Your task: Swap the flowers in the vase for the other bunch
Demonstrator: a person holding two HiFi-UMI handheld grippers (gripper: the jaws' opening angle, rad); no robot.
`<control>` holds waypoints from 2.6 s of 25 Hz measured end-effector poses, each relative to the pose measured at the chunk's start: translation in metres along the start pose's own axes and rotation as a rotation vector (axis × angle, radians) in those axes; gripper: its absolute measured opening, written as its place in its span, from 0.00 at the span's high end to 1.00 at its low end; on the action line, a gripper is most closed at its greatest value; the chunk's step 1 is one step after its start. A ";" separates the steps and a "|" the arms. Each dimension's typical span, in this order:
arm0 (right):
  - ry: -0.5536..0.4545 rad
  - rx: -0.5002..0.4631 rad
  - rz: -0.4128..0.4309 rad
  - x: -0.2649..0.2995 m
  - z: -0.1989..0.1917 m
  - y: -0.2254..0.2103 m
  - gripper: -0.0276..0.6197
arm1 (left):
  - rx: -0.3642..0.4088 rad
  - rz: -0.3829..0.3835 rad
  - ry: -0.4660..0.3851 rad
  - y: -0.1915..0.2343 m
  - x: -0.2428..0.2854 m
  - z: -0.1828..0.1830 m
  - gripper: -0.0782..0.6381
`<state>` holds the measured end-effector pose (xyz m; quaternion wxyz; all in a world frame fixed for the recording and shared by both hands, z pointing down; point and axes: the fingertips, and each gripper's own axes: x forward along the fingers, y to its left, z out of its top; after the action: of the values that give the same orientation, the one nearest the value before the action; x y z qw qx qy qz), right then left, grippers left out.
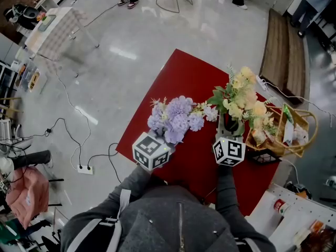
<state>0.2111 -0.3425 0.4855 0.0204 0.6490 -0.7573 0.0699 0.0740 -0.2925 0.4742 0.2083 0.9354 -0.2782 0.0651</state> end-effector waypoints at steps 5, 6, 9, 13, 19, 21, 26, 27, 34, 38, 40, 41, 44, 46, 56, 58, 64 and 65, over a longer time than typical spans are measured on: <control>0.012 -0.054 -0.008 0.001 0.000 0.002 0.68 | 0.000 -0.001 -0.004 -0.001 0.000 0.000 0.82; 0.014 -0.056 -0.009 0.001 0.000 0.003 0.66 | 0.000 -0.001 -0.004 -0.001 0.000 0.001 0.82; 0.023 -0.051 -0.007 0.002 0.001 0.005 0.64 | -0.001 -0.003 -0.006 -0.002 -0.002 0.002 0.82; 0.035 -0.054 -0.007 -0.001 0.000 0.007 0.63 | 0.004 -0.005 -0.011 -0.003 -0.006 0.004 0.82; 0.057 -0.053 -0.016 -0.009 -0.003 0.012 0.63 | 0.010 -0.011 -0.021 -0.007 -0.012 0.005 0.82; 0.059 -0.029 -0.021 -0.013 -0.004 0.012 0.63 | 0.012 -0.014 -0.026 -0.008 -0.014 0.006 0.82; 0.069 0.024 -0.038 -0.026 -0.006 0.012 0.61 | 0.003 -0.027 -0.044 -0.015 -0.020 0.008 0.82; 0.072 0.024 -0.040 -0.029 -0.007 0.012 0.61 | 0.004 -0.030 -0.048 -0.016 -0.021 0.009 0.82; 0.089 0.048 -0.039 -0.050 -0.012 0.022 0.61 | 0.023 -0.054 -0.055 -0.030 -0.027 0.008 0.82; 0.097 0.065 -0.032 -0.061 -0.016 0.030 0.61 | 0.033 -0.061 -0.049 -0.035 -0.033 0.003 0.82; 0.099 0.074 -0.028 -0.067 -0.016 0.035 0.61 | 0.033 -0.064 -0.042 -0.037 -0.037 0.000 0.82; 0.097 0.080 -0.028 -0.071 -0.016 0.037 0.61 | 0.034 -0.067 -0.038 -0.038 -0.039 -0.001 0.82; 0.083 0.096 -0.029 -0.082 -0.013 0.046 0.61 | 0.038 -0.076 -0.025 -0.041 -0.044 -0.006 0.82; 0.075 0.107 -0.029 -0.090 -0.010 0.051 0.61 | 0.042 -0.082 -0.018 -0.044 -0.047 -0.009 0.82; 0.020 0.135 -0.082 -0.136 0.003 0.068 0.61 | 0.052 -0.125 0.004 -0.058 -0.056 -0.019 0.82; 0.020 0.145 -0.093 -0.143 0.005 0.072 0.61 | 0.052 -0.132 0.007 -0.060 -0.058 -0.020 0.82; 0.005 0.205 -0.077 -0.158 0.013 0.091 0.62 | 0.064 -0.134 0.020 -0.063 -0.063 -0.023 0.82; -0.008 0.211 -0.076 -0.161 0.015 0.094 0.66 | 0.067 -0.135 0.021 -0.064 -0.064 -0.023 0.82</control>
<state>0.1448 -0.1731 0.4435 -0.0487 0.6759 -0.7207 0.1459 0.0554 -0.2025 0.4568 0.1835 0.9578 -0.2101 0.0700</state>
